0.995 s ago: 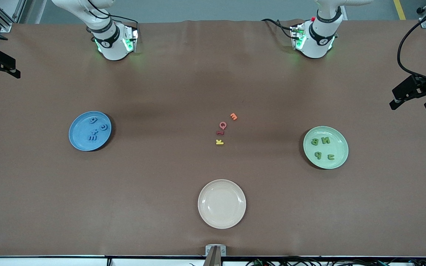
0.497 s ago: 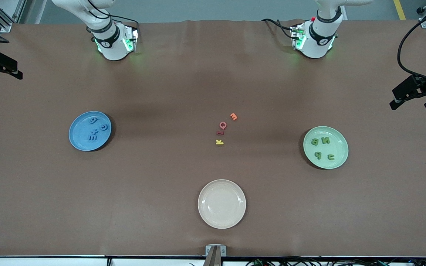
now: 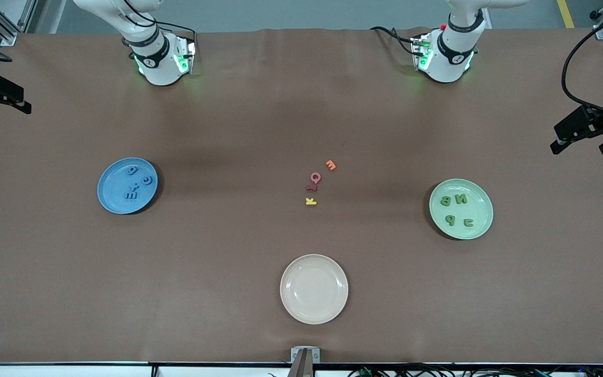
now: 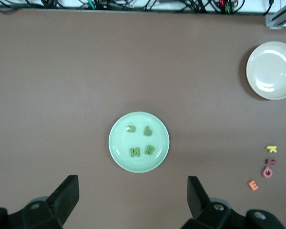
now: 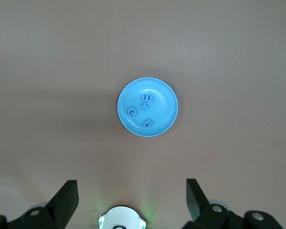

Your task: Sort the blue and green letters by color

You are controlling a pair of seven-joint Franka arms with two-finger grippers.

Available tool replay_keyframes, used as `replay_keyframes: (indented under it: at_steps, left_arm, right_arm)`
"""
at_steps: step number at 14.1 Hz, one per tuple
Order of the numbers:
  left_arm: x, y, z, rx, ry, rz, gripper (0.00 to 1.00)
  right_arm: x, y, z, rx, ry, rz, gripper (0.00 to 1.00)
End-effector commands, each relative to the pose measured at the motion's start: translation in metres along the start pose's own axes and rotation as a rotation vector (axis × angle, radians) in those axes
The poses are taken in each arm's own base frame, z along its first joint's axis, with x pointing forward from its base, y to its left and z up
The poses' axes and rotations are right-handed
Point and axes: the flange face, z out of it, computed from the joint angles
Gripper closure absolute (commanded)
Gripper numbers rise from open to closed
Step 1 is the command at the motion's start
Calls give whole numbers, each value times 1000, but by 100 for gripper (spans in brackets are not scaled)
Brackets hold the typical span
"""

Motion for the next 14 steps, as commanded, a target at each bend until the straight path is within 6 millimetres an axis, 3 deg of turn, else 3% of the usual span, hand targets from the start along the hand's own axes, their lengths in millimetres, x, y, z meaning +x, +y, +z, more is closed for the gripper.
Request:
replay_keyframes:
  at_steps: [1, 14]
  left_arm:
    - [-1, 6, -8, 12, -24, 14, 0]
    - [-3, 6, 5, 12, -93, 10, 0]
  right_arm:
    - [-10, -1, -1, 20, 12, 14, 0]
    - [-13, 3, -18, 11, 66, 68, 0]
